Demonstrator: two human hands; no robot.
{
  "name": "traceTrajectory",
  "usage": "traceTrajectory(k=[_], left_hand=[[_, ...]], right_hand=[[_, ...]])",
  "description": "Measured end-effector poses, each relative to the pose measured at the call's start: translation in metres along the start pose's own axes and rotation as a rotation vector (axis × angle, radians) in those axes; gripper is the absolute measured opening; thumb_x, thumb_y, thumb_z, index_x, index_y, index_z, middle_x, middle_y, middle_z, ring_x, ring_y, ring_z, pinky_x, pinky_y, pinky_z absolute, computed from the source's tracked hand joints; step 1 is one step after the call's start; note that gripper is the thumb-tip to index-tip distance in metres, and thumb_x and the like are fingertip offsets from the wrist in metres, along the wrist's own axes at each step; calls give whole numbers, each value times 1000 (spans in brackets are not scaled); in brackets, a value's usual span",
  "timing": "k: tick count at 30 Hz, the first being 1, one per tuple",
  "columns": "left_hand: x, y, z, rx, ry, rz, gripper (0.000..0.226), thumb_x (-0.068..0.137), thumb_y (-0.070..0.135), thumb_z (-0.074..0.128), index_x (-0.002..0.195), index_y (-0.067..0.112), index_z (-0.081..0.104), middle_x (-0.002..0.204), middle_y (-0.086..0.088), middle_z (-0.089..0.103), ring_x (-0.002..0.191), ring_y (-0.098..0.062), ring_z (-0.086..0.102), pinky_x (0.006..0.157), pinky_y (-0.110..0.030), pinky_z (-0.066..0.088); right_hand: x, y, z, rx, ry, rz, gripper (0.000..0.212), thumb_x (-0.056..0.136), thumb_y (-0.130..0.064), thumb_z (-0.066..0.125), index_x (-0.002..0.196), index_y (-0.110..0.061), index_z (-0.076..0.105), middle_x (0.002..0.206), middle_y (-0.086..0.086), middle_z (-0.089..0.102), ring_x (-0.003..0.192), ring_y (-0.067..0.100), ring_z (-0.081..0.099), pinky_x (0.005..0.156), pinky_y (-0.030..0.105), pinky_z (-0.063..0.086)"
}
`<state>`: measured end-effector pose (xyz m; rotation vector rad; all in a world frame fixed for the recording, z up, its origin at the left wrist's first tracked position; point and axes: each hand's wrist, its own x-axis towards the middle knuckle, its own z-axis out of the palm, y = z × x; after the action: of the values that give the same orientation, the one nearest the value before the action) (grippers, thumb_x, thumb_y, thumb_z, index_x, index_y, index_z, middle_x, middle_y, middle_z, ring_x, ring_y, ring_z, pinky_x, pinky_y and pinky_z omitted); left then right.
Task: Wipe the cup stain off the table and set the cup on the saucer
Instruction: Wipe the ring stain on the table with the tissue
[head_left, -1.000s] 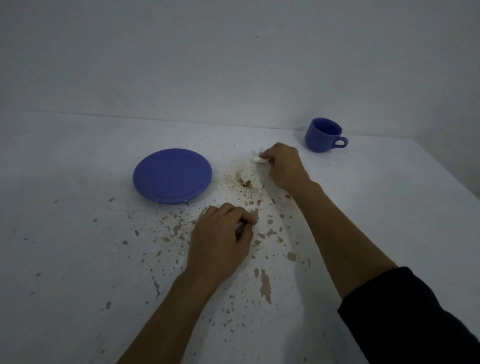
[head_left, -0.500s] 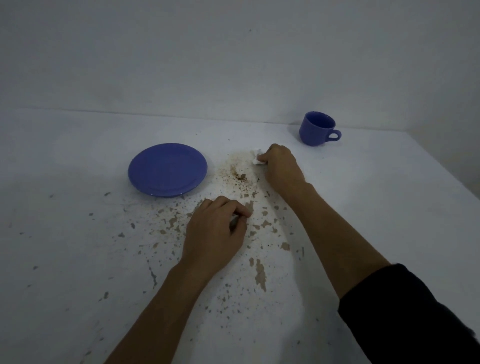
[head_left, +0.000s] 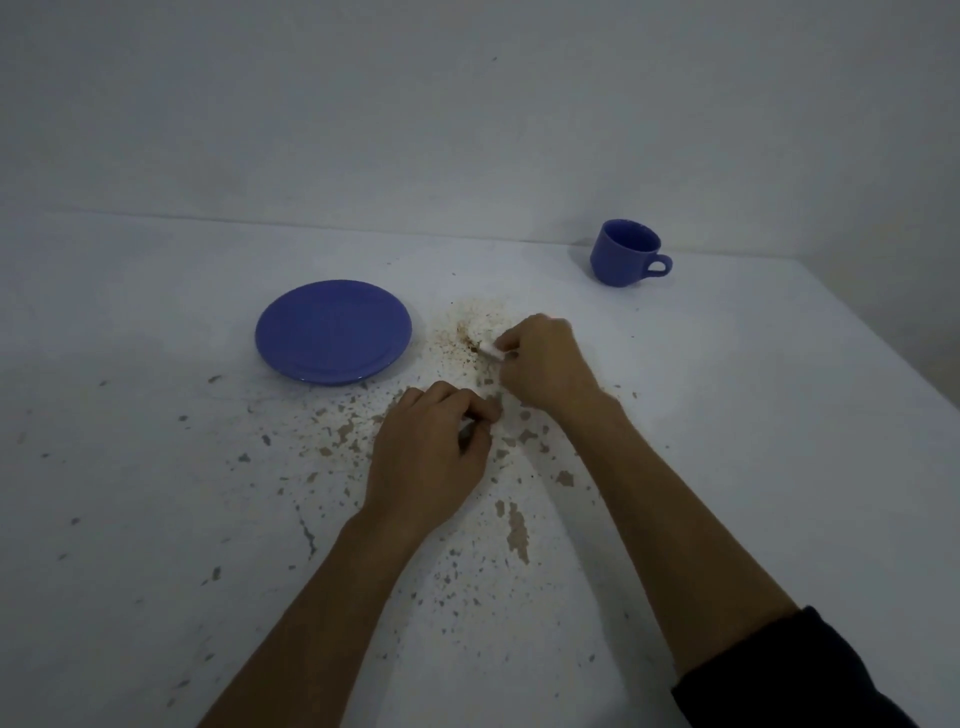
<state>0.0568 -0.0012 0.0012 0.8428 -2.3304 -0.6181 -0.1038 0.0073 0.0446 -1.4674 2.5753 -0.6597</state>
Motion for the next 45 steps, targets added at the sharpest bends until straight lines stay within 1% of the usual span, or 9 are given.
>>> traceTrajectory(k=[2, 6, 10, 14, 18, 23, 35, 41, 45], left_hand=[[0, 0, 0, -3, 2, -5, 12, 88, 25, 57, 95, 28, 67, 95, 10, 64, 83, -11, 52, 74, -25, 41], [1, -1, 1, -40, 27, -43, 13, 88, 17, 57, 97, 23, 66, 95, 6, 63, 83, -12, 55, 75, -23, 42], [1, -1, -1, -61, 19, -38, 12, 88, 17, 58, 95, 22, 67, 95, 5, 63, 83, -12, 55, 76, -25, 45], [1, -1, -2, -61, 12, -36, 11, 88, 18, 58, 94, 22, 67, 96, 5, 63, 83, -12, 55, 79, -28, 47], [0, -2, -2, -75, 5, -40, 12, 88, 20, 58, 95, 23, 67, 97, 6, 63, 85, -12, 56, 79, -28, 47], [2, -2, -2, -66, 5, -38, 11, 88, 21, 58, 94, 24, 67, 95, 8, 63, 85, -11, 55, 79, -26, 45], [2, -3, 1, -65, 3, -44, 12, 88, 23, 57, 95, 27, 67, 96, 10, 63, 84, -10, 54, 78, -25, 45], [2, -3, -1, -76, 2, -36, 12, 88, 22, 58, 95, 25, 67, 96, 9, 63, 84, -10, 55, 79, -28, 47], [2, -1, -1, -60, 4, -39, 11, 88, 24, 58, 94, 28, 66, 95, 10, 63, 84, -10, 55, 78, -29, 48]], right_hand=[[8, 5, -4, 3, 76, 41, 22, 80, 3, 54, 95, 7, 70, 104, 23, 69, 95, 32, 65, 86, 35, 55], [5, -9, 18, -137, -4, -109, 28, 81, 6, 55, 103, -2, 70, 104, 14, 60, 96, 26, 57, 71, 21, 36], [12, 0, -4, 25, -41, -156, 26, 81, -2, 63, 105, -7, 73, 104, 11, 73, 89, 16, 63, 75, 14, 40], [17, -1, 2, -12, 60, -209, 27, 86, 1, 58, 110, -6, 70, 111, 15, 68, 102, 25, 61, 90, 24, 46], [21, 3, -1, -75, -124, -336, 26, 83, 0, 63, 106, -8, 72, 104, 15, 69, 95, 28, 61, 85, 27, 46], [52, -1, -5, 78, 31, -204, 29, 83, 8, 59, 105, -4, 72, 110, 15, 71, 100, 24, 65, 93, 23, 49], [27, 6, 6, 6, -135, -527, 32, 80, 10, 60, 105, -6, 72, 104, 16, 70, 93, 28, 62, 86, 35, 50], [29, 15, -16, 38, -325, -451, 30, 79, 7, 62, 96, -14, 76, 99, 4, 73, 88, 15, 64, 85, 22, 52], [38, 13, -14, 228, -71, -317, 30, 83, 9, 57, 96, -11, 76, 101, 6, 75, 90, 12, 67, 80, 5, 48]])
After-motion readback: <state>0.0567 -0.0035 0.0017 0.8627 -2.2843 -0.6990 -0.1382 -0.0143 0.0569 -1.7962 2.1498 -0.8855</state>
